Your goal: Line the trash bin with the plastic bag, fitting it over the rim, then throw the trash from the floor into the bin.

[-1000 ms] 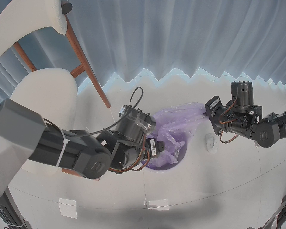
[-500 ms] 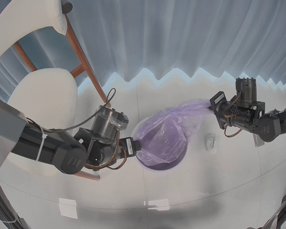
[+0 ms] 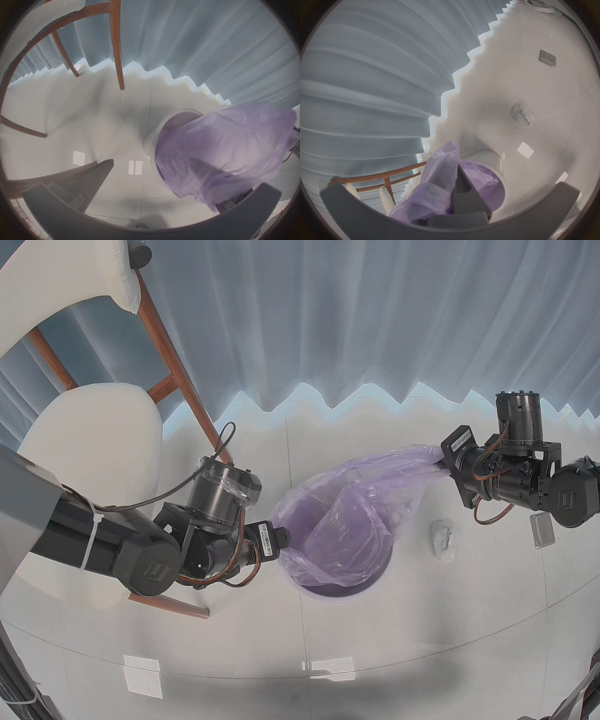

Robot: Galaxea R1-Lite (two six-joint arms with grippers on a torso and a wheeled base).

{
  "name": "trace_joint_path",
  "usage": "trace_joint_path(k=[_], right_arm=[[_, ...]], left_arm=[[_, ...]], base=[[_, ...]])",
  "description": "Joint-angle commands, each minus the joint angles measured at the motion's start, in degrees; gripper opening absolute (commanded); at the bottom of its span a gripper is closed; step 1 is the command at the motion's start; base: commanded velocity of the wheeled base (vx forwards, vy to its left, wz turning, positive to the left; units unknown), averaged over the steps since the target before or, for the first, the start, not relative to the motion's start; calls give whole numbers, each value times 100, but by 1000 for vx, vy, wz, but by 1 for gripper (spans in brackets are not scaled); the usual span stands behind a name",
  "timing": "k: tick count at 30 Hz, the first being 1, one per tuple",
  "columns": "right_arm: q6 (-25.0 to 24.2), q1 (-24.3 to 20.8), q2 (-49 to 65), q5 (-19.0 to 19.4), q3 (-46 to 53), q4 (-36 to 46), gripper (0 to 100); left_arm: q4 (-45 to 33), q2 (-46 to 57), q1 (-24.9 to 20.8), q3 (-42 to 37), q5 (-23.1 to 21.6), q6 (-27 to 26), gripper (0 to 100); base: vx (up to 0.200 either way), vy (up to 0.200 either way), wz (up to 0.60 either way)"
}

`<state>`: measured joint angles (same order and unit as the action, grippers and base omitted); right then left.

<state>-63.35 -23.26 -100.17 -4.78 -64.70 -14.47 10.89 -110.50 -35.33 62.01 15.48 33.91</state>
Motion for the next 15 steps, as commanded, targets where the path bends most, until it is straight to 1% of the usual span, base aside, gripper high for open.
trace_joint_path(k=[1, 4, 7, 8, 10, 11, 15], right_arm=[[-1, -30, 50, -6, -26, -3, 0], [16, 173, 33, 21, -140, 23, 0], [16, 243, 33, 109, -210, 41, 0], [16, 375, 41, 267, -298, 76, 0], [16, 463, 41, 346, -342, 120, 0], [16, 595, 33, 478, -430, 190, 0], [16, 647, 24, 504, -439, 234, 0]], left_arm=[[-8, -200, -9, 74, 7, -8, 100], [-43, -209, 79, 21, 7, -16, 100], [-34, -200, 123, -23, 7, -25, 100], [-34, -200, 140, -23, 7, -25, 100], [-34, -200, 167, -31, 7, -25, 100], [-34, -192, 193, -49, 7, -16, 100], [-34, -165, 211, -111, 7, -25, 100]], base=[[0, 0, 0], [0, 0, 0], [0, 0, 0], [0, 0, 0], [0, 0, 0], [0, 0, 0], [0, 0, 0]])
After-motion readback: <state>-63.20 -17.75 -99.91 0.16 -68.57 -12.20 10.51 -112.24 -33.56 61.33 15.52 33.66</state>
